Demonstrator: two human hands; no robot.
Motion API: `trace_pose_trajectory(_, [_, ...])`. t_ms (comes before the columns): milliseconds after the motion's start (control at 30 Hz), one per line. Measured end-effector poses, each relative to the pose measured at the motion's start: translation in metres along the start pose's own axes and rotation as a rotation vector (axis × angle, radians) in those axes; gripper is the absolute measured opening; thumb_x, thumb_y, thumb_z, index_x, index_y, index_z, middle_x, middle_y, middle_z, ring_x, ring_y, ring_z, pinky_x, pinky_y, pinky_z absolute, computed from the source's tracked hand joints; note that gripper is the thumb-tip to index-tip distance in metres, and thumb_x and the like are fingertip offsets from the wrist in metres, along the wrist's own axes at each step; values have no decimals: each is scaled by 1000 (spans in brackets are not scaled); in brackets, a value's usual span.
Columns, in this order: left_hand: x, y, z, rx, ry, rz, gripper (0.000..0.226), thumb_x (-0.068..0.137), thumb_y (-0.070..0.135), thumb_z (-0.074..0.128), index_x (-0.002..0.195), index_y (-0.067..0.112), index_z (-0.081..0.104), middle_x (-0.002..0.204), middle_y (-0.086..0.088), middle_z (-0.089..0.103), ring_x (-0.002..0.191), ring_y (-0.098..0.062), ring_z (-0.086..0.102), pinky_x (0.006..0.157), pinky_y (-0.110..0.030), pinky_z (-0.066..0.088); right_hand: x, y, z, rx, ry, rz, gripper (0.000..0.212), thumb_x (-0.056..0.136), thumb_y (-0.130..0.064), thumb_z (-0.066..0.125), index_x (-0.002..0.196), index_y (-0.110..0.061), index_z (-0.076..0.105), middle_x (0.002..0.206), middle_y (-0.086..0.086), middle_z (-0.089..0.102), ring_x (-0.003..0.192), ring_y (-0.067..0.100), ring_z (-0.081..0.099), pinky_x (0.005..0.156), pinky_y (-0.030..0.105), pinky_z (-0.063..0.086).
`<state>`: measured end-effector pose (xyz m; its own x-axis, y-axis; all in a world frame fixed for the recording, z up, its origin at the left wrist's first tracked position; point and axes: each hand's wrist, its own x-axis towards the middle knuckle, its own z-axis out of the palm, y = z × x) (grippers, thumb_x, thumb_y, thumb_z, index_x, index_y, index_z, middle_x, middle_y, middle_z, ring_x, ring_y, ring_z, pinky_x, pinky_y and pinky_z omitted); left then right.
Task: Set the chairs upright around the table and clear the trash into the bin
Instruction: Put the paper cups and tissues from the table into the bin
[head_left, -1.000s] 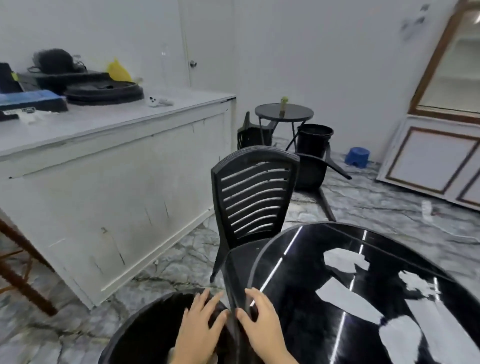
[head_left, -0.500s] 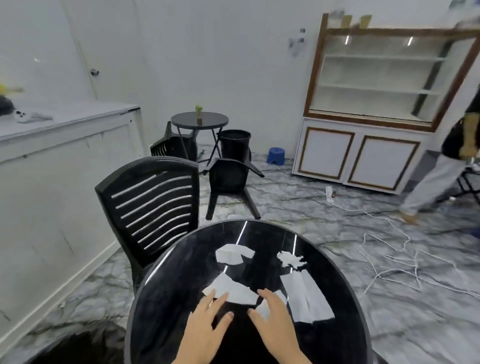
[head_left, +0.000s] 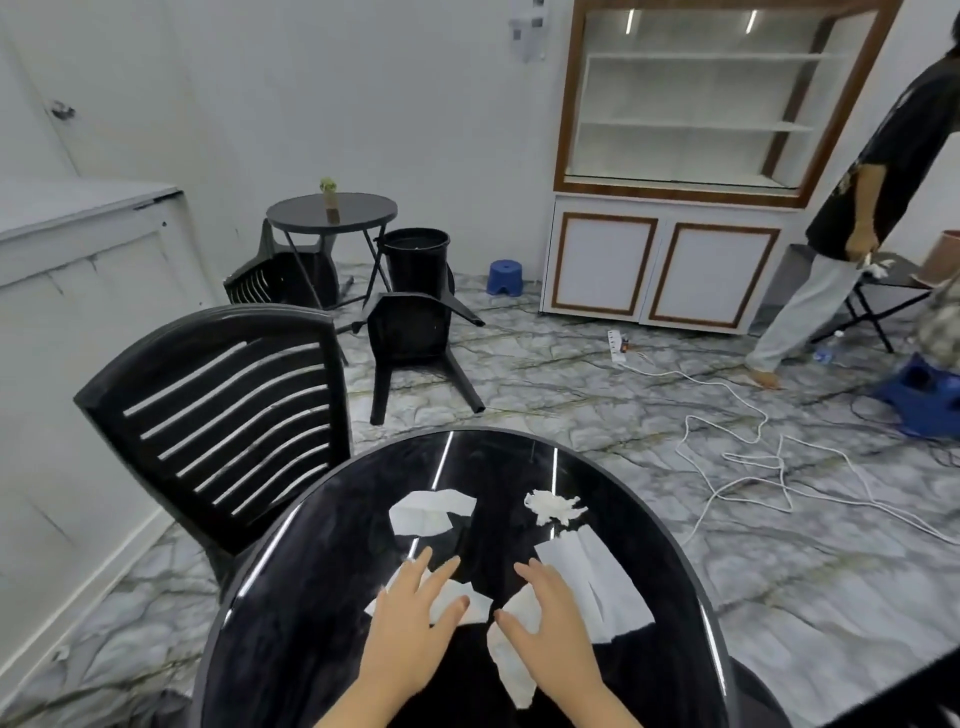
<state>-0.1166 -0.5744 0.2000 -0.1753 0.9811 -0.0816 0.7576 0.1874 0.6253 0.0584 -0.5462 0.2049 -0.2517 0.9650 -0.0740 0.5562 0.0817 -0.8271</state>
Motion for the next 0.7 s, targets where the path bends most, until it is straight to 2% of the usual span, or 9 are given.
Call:
trace_pose_trajectory(67, [5,-4,4,38,-7,19,97,54,91,7,137,46,28,156,9,12,144,-13,3,115,-43,1,5,4,4,-41,0,5,56,83,-38,61,131,-40,34,151,-12,22,140,2,6,114,28,16])
trace_pose_trajectory(167, [14,-12,12,73,-5,29,104,52,92,-8,138,46,26,157,7,7,144,-14,-3,114,-42,-5,10,11,8,-110,-29,-18,66,82,-43,60,139,-35,27,152,-17,12,137,-3,-5,115,28,11])
trace_pose_trajectory(300, [23,-16,17,121,-30,22,88,62,83,7,141,45,14,157,6,1,144,-15,-7,114,-40,-4,15,16,11,-175,-89,-31,76,81,-48,60,143,-33,18,148,-21,5,140,2,-6,118,34,8])
trace_pose_trajectory(400, [31,-20,26,126,0,2,97,59,89,-3,143,42,2,157,8,1,144,-16,-4,114,-38,-3,16,20,16,-262,-114,-20,83,80,-50,60,145,-30,13,155,-14,5,136,-1,-11,118,31,2])
trace_pose_trajectory(467, [34,-21,30,153,10,-16,98,61,89,2,144,38,0,157,8,1,144,-16,-5,114,-36,-5,16,25,19,-352,-121,-29,87,79,-54,57,146,-27,8,156,-12,2,135,-2,-15,115,26,-4])
trace_pose_trajectory(533, [35,-25,38,273,30,5,90,70,81,11,146,32,3,157,4,5,144,-17,-4,114,-36,-7,18,28,20,-409,-115,-44,93,75,-62,50,147,-24,5,156,-11,0,134,-2,-17,112,21,-8])
trace_pose_trajectory(600, [34,-28,42,374,19,30,84,80,77,15,145,24,19,153,-4,25,142,-21,8,113,-37,-1,20,30,22,-451,-124,-65,99,69,-71,38,147,-21,4,156,-9,-2,134,-1,-20,110,20,-11])
trace_pose_trajectory(700, [34,-31,45,434,-36,5,81,84,74,15,140,17,31,146,-7,38,137,-23,18,110,-38,-3,22,39,28,-523,-109,-124,106,67,-86,23,147,-16,11,156,-3,3,137,5,-15,110,18,-16])
